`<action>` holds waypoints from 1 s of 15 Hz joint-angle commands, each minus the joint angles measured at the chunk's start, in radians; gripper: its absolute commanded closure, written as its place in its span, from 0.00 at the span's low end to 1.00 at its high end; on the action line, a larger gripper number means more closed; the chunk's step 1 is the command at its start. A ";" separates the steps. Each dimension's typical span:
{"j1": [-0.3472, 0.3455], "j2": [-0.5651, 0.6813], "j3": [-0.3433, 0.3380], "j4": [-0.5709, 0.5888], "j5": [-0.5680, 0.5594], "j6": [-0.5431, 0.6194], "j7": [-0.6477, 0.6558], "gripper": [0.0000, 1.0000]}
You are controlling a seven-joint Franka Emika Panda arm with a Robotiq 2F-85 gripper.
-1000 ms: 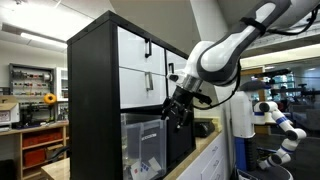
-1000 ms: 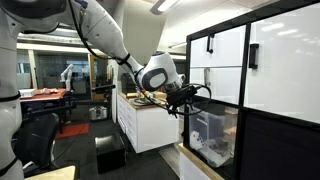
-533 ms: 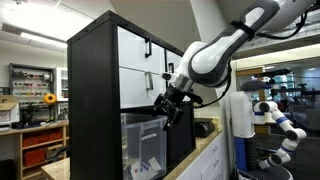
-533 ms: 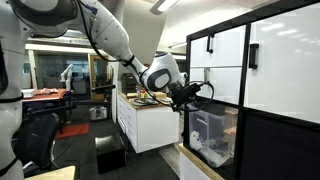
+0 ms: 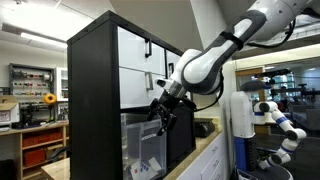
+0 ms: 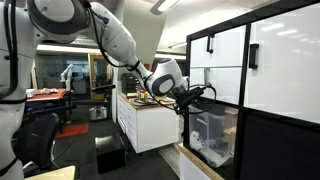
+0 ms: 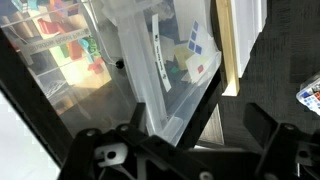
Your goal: Slide out the storage container
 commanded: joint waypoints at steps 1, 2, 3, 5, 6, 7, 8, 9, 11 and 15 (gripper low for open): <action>-0.028 0.050 0.031 0.043 0.022 0.043 -0.059 0.00; -0.033 0.057 0.036 0.049 0.023 0.048 -0.064 0.00; -0.035 0.062 0.037 0.054 0.021 0.051 -0.066 0.00; -0.036 0.068 0.040 0.063 0.012 0.058 -0.073 0.00; -0.033 0.071 0.037 0.070 0.005 0.062 -0.074 0.00; -0.025 0.071 0.028 0.077 -0.005 0.066 -0.072 0.00; -0.024 0.072 0.028 0.081 -0.009 0.066 -0.078 0.00; -0.023 0.075 0.026 0.087 -0.012 0.066 -0.083 0.00; -0.023 0.089 0.026 0.103 -0.012 0.064 -0.091 0.00; -0.025 0.124 0.027 0.120 -0.010 0.063 -0.110 0.00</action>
